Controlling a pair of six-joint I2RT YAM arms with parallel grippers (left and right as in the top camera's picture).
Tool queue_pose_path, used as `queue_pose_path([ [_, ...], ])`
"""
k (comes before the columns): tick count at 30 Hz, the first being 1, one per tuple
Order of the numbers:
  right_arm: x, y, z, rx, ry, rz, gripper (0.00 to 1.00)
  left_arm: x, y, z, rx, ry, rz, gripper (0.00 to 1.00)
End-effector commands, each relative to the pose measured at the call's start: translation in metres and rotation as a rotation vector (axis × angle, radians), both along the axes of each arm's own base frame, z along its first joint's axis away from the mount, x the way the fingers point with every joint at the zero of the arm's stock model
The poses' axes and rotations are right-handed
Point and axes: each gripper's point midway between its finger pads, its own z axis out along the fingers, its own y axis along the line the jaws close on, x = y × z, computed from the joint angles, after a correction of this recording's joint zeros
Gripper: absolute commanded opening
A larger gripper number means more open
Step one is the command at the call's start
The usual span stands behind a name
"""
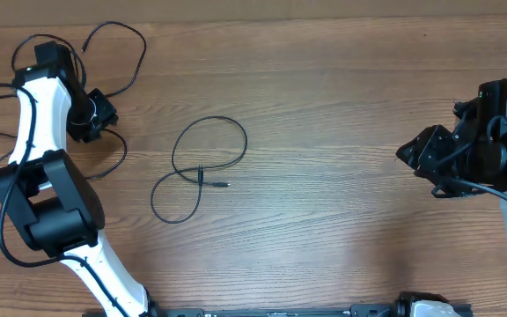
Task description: Untangle cables
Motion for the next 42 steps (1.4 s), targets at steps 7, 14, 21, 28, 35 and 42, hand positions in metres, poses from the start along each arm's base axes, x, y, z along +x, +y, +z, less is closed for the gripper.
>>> queue_pose_path([
  [7,-0.003,0.000,0.001,0.004,0.004,0.005,0.47,0.011,0.015,-0.033,0.104,-0.069,0.000,0.47],
  [14,-0.005,0.001,0.000,0.004,0.013,0.005,0.48,0.021,0.014,0.002,0.100,-0.116,-0.027,0.48],
  [21,-0.004,0.000,0.001,0.003,0.009,0.006,0.49,0.046,-0.023,0.138,-0.055,-0.391,-0.106,0.59],
  [28,0.001,0.000,0.002,0.001,-0.013,0.006,0.71,0.020,-0.109,0.236,-0.333,-0.602,-0.341,0.67],
  [35,0.011,-0.001,0.006,-0.003,-0.059,0.005,1.00,-0.016,-0.191,0.201,-0.321,-0.370,-0.497,0.70],
  [42,0.012,-0.001,0.007,-0.004,-0.061,0.005,1.00,-0.020,-0.258,0.130,-0.076,-0.158,-0.620,0.67],
])
